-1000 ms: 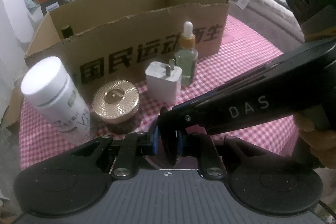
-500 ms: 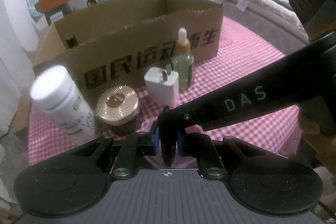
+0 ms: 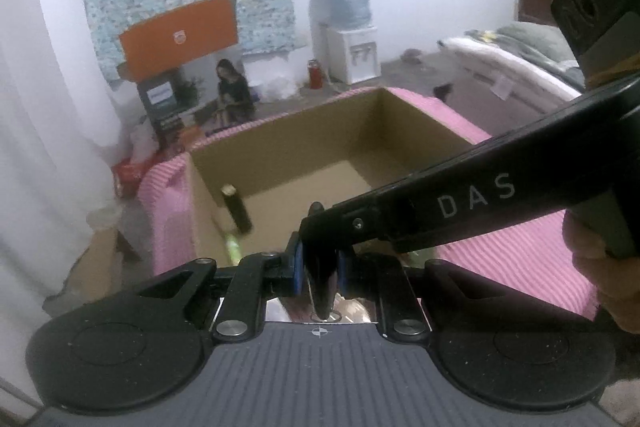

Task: Organize rigid objects
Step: 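Carry the black tube into the cardboard box and open the right gripper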

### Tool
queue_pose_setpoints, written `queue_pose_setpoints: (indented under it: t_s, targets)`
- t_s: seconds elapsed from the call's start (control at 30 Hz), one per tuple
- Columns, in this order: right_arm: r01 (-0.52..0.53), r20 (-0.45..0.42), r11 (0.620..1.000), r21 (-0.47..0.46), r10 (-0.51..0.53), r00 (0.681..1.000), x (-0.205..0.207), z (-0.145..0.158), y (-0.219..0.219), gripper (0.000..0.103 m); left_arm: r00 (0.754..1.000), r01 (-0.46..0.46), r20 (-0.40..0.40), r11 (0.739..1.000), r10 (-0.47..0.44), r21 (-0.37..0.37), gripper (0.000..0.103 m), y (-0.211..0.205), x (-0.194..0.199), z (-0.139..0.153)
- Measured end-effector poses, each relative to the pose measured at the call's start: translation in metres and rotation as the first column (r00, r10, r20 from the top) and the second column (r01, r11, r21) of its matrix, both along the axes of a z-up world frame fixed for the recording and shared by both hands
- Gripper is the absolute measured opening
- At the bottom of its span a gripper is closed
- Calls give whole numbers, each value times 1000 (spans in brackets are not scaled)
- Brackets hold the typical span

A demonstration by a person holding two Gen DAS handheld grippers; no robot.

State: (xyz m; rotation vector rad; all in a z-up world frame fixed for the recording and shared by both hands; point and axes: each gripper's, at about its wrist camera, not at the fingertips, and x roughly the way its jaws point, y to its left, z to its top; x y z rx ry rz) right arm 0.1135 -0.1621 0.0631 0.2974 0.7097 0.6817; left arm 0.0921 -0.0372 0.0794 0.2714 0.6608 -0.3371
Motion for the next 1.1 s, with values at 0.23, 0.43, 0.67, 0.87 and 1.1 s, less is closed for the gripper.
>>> queue_pose_setpoints:
  t_s: [0.23, 0.43, 0.67, 0.87, 1.1]
  targets:
    - [-21, -115, 999, -30, 17, 993, 95, 8, 18, 22, 991, -42, -126, 999, 41, -4, 15, 15, 86, -4]
    - [-26, -343, 998, -51, 7, 939, 173, -37, 30, 22, 941, -79, -326, 996, 91, 48, 15, 25, 151, -49]
    - [-24, -494, 999, -34, 4, 869, 217, -84, 40, 22, 914, -104, -378, 985, 149, 136, 17, 28, 171, -72]
    - [-13, -506, 999, -37, -8, 862, 220, -90, 38, 23, 916, -120, -371, 987, 152, 108, 23, 31, 169, -62]
    - [7, -456, 1000, 21, 3, 890, 193, -63, 22, 23, 959, -120, -254, 992, 123, 27, 55, 33, 137, -26]
